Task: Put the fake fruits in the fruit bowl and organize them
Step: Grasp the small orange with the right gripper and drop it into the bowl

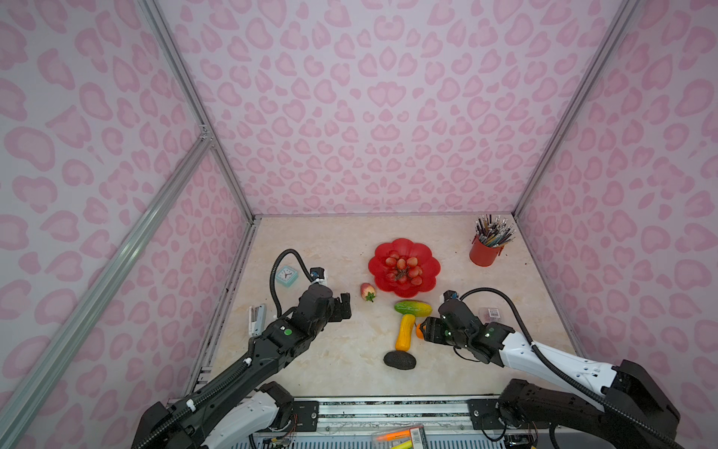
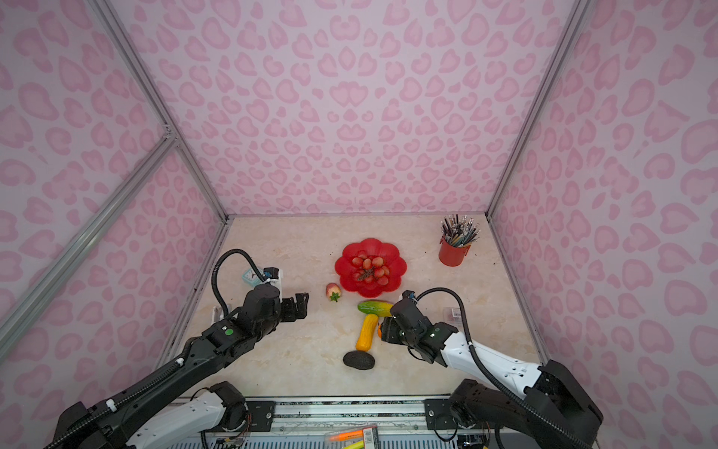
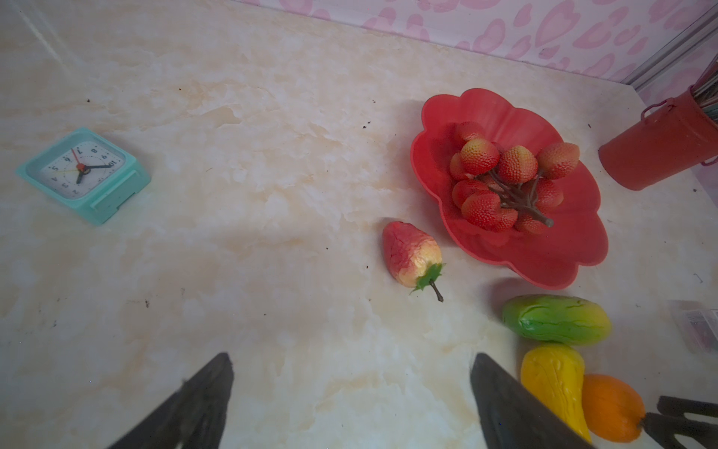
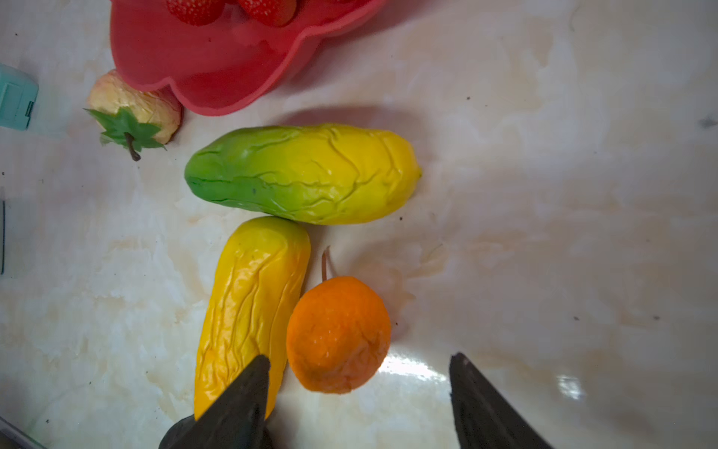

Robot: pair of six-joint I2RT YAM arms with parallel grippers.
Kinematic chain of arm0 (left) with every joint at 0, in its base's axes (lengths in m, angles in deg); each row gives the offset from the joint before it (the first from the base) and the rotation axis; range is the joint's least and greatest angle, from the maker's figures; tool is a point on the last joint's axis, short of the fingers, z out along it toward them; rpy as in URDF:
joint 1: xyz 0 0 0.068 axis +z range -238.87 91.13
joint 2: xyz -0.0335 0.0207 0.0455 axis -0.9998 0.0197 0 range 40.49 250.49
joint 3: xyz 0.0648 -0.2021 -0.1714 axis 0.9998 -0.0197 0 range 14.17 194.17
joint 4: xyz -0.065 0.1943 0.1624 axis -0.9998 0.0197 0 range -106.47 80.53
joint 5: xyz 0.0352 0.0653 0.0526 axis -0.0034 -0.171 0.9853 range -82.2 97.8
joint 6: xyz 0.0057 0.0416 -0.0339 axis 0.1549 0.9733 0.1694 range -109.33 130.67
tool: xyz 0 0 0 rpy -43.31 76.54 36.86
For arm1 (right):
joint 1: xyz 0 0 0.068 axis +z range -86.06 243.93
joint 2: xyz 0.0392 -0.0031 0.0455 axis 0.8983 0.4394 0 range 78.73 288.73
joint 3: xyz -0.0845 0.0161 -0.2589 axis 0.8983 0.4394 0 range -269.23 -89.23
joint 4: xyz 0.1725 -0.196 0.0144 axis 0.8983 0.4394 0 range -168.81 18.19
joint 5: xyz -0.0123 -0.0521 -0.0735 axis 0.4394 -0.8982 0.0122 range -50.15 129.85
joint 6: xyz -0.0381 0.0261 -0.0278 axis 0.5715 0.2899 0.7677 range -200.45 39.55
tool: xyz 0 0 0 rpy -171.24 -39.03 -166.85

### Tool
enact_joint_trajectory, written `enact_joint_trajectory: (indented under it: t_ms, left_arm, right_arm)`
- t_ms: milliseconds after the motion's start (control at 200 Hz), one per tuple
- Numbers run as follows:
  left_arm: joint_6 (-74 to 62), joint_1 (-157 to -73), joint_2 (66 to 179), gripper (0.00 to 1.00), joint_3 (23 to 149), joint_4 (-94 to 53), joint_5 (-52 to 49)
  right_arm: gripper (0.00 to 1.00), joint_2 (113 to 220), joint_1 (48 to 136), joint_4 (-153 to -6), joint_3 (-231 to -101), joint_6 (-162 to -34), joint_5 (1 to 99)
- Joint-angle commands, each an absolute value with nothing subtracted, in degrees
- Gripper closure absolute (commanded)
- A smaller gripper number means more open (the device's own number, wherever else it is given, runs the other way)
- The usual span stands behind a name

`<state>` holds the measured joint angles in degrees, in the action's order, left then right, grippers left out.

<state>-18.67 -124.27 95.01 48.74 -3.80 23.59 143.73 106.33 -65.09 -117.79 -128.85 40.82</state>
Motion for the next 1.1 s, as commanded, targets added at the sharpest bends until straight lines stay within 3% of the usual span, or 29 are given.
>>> enact_joint_trajectory:
  t_ms: [0, 225, 575, 730, 820, 1095]
  left_arm:
    - [-18.9, -124.2, 94.6, 0.03, 49.1, -4.7, 23.4]
    - [-19.0, -124.2, 91.7, 0.03, 48.2, -3.7, 24.7]
    - [-18.8, -124.0, 91.4, 0.03, 48.2, -3.4, 25.3]
    - [-18.4, -124.0, 92.7, 0.03, 48.3, -4.1, 25.1]
    - [-18.2, -124.0, 93.7, 0.03, 48.3, -4.8, 24.6]
    - [-15.5, -124.0, 98.4, 0.05, 50.9, -6.4, 18.6]
  right_arm:
    - [0.28, 146.4, 106.5, -71.0, -118.3, -131.1, 41.2]
    - [0.33, 152.7, 106.6, -74.5, -119.0, -131.5, 41.1]
    - [0.64, 146.4, 106.6, -69.4, -116.6, -131.1, 36.1]
    - [0.66, 136.0, 105.6, -62.9, -118.4, -128.2, 30.7]
    - [0.66, 133.4, 101.3, -62.6, -121.0, -124.1, 32.3]
    - [0.65, 148.8, 88.4, -69.2, -132.7, -112.9, 39.9]
